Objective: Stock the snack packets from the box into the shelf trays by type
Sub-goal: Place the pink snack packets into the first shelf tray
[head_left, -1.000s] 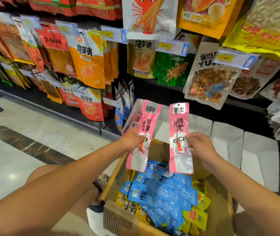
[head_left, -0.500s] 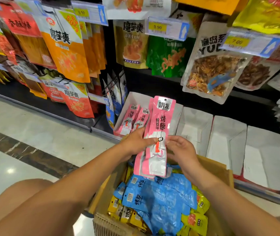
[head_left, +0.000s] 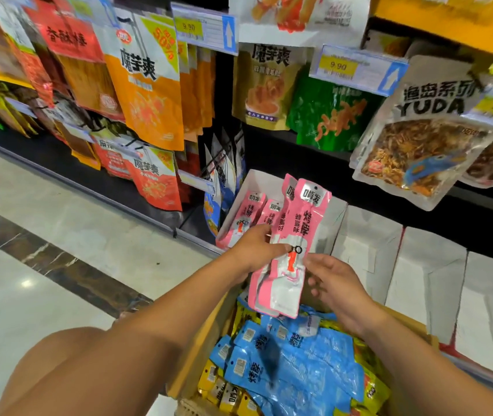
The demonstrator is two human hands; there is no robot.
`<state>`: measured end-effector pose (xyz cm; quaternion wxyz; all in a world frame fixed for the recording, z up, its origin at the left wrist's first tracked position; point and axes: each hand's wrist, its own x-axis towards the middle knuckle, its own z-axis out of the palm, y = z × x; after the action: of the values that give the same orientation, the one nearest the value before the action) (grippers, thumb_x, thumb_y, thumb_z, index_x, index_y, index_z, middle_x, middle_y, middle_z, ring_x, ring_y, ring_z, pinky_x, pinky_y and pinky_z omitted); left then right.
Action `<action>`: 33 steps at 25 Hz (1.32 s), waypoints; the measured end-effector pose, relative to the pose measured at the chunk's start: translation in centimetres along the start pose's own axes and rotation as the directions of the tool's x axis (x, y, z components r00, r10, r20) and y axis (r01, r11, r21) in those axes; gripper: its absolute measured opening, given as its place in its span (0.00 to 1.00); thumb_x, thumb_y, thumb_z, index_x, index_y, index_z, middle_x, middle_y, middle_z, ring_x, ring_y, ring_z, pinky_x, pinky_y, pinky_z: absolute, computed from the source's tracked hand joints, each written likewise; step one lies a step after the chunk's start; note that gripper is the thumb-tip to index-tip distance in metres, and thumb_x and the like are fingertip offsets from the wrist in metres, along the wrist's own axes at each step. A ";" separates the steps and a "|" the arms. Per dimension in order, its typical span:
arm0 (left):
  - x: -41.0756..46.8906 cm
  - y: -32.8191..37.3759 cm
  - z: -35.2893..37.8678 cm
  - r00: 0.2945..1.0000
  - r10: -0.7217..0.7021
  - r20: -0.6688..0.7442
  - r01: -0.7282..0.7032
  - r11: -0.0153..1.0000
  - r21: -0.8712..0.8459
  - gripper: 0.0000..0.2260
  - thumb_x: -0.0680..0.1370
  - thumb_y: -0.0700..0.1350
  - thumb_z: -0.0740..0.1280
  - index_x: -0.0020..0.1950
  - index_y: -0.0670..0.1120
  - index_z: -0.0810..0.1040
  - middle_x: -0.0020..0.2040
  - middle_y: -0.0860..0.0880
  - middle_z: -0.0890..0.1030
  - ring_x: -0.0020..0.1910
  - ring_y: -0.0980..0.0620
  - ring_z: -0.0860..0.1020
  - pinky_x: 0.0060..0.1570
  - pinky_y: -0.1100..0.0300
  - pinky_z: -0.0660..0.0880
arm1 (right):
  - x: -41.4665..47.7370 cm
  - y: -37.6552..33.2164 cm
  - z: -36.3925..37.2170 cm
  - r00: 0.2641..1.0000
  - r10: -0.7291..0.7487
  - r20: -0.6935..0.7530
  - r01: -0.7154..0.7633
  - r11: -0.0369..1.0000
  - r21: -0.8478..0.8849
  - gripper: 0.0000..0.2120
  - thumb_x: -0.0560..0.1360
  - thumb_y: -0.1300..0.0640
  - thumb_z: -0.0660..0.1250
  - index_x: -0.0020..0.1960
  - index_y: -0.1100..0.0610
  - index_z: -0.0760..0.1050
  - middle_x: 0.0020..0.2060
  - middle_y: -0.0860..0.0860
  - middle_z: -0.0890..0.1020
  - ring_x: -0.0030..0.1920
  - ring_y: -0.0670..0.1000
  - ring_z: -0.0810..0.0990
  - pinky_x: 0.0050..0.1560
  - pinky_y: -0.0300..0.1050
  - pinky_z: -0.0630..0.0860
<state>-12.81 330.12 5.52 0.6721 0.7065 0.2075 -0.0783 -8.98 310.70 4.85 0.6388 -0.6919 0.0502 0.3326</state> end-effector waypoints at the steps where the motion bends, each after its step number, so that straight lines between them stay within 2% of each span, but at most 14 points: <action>1: 0.2 0.2 -0.1 1.000 0.012 -0.007 -0.012 1.000 -0.006 0.14 0.79 0.40 0.72 0.64 0.45 0.80 0.57 0.47 0.86 0.53 0.49 0.85 0.48 0.61 0.82 | 0.4 -0.2 0.2 1.000 0.007 0.003 -0.007 1.000 0.001 0.12 0.77 0.55 0.71 0.59 0.56 0.80 0.42 0.54 0.82 0.35 0.45 0.75 0.35 0.40 0.73; 5: 0.8 0.6 -1.0 0.998 0.029 -0.053 -0.029 1.000 0.004 0.13 0.79 0.40 0.72 0.64 0.42 0.80 0.57 0.45 0.85 0.54 0.46 0.85 0.55 0.53 0.82 | 2.3 -1.8 1.4 0.999 0.048 0.020 -0.049 0.999 0.022 0.12 0.77 0.57 0.71 0.59 0.59 0.80 0.41 0.53 0.81 0.32 0.45 0.73 0.30 0.37 0.70; 8: 0.8 1.1 -2.9 0.989 0.034 -0.147 -0.028 0.999 0.040 0.10 0.81 0.44 0.69 0.62 0.44 0.81 0.56 0.47 0.85 0.54 0.47 0.84 0.56 0.54 0.80 | 3.9 -3.0 2.0 0.999 0.038 0.039 -0.038 0.999 0.016 0.12 0.78 0.57 0.70 0.60 0.59 0.79 0.46 0.56 0.83 0.31 0.45 0.73 0.27 0.37 0.69; 12: 0.2 1.2 -6.4 0.964 0.016 -0.264 -0.009 1.000 0.026 0.10 0.82 0.45 0.69 0.62 0.45 0.78 0.55 0.48 0.83 0.49 0.48 0.83 0.45 0.57 0.79 | 6.7 -3.9 2.3 1.000 0.000 0.025 0.000 1.000 -0.002 0.13 0.78 0.57 0.70 0.61 0.60 0.79 0.46 0.55 0.82 0.29 0.43 0.73 0.26 0.37 0.69; 15: -0.1 1.3 -9.0 0.930 0.003 -0.368 -0.003 1.000 -0.001 0.07 0.80 0.46 0.72 0.54 0.48 0.75 0.53 0.43 0.83 0.47 0.42 0.82 0.45 0.51 0.77 | 9.6 -3.8 3.4 1.000 0.012 0.000 -0.012 1.000 -0.006 0.13 0.78 0.59 0.71 0.61 0.61 0.79 0.41 0.54 0.82 0.28 0.43 0.73 0.25 0.36 0.69; 17: -0.5 1.7 -10.4 0.905 0.011 -0.425 -0.027 0.999 -0.031 0.04 0.80 0.45 0.71 0.52 0.49 0.77 0.53 0.41 0.83 0.47 0.41 0.83 0.45 0.49 0.79 | 11.6 -3.5 4.5 0.999 0.037 -0.018 -0.037 0.999 -0.010 0.12 0.79 0.61 0.69 0.61 0.62 0.79 0.36 0.54 0.79 0.27 0.43 0.72 0.24 0.34 0.69; 20: -0.7 2.4 -12.2 0.881 -0.004 -0.474 -0.049 0.994 -0.099 0.03 0.81 0.42 0.70 0.51 0.50 0.81 0.50 0.44 0.85 0.50 0.40 0.83 0.52 0.46 0.81 | 15.1 -2.3 6.6 0.993 0.110 -0.038 -0.110 0.994 -0.017 0.10 0.79 0.63 0.68 0.60 0.63 0.78 0.34 0.55 0.78 0.23 0.43 0.72 0.22 0.34 0.70; 23: -0.6 2.5 -13.1 0.874 -0.031 -0.485 -0.041 0.990 -0.136 0.06 0.82 0.40 0.68 0.51 0.50 0.81 0.47 0.48 0.85 0.49 0.43 0.83 0.51 0.49 0.80 | 18.9 -0.9 8.7 0.982 0.174 -0.072 -0.178 0.983 -0.041 0.10 0.80 0.65 0.65 0.61 0.62 0.77 0.34 0.56 0.78 0.23 0.44 0.74 0.22 0.33 0.72; 26: -0.4 2.4 -13.9 0.867 -0.056 -0.496 -0.028 0.987 -0.160 0.06 0.82 0.40 0.68 0.53 0.49 0.82 0.51 0.45 0.86 0.52 0.40 0.84 0.55 0.44 0.81 | 22.2 -0.2 10.3 0.977 0.192 -0.097 -0.198 0.979 -0.051 0.09 0.80 0.69 0.61 0.57 0.61 0.76 0.33 0.55 0.75 0.22 0.45 0.72 0.21 0.32 0.71; 29: -0.3 2.5 -14.8 0.855 -0.075 -0.514 -0.016 0.985 -0.171 0.07 0.82 0.40 0.68 0.57 0.46 0.83 0.51 0.44 0.86 0.51 0.42 0.84 0.52 0.47 0.81 | 25.4 0.6 11.8 0.971 0.217 -0.105 -0.223 0.973 -0.051 0.07 0.81 0.70 0.59 0.50 0.62 0.74 0.34 0.56 0.74 0.17 0.43 0.73 0.19 0.32 0.71; 31: -0.1 2.7 -15.1 0.853 -0.081 -0.515 -0.007 0.986 -0.166 0.08 0.82 0.41 0.68 0.60 0.44 0.83 0.51 0.44 0.86 0.51 0.42 0.85 0.53 0.46 0.82 | 27.1 1.0 12.5 0.965 0.239 -0.103 -0.246 0.967 -0.060 0.05 0.80 0.70 0.62 0.54 0.64 0.74 0.39 0.58 0.77 0.19 0.44 0.76 0.21 0.34 0.74; 33: 0.1 2.9 -15.2 0.857 -0.086 -0.509 0.002 0.987 -0.163 0.09 0.82 0.41 0.68 0.60 0.45 0.84 0.51 0.44 0.86 0.50 0.41 0.85 0.55 0.44 0.82 | 28.6 1.6 12.9 0.964 0.249 -0.096 -0.257 0.962 -0.088 0.15 0.79 0.71 0.62 0.65 0.66 0.71 0.48 0.58 0.77 0.23 0.44 0.80 0.26 0.36 0.77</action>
<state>-14.14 345.03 9.41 0.6437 0.6418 0.4008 0.1143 7.23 332.40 -10.97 0.5530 -0.7242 0.1485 0.3843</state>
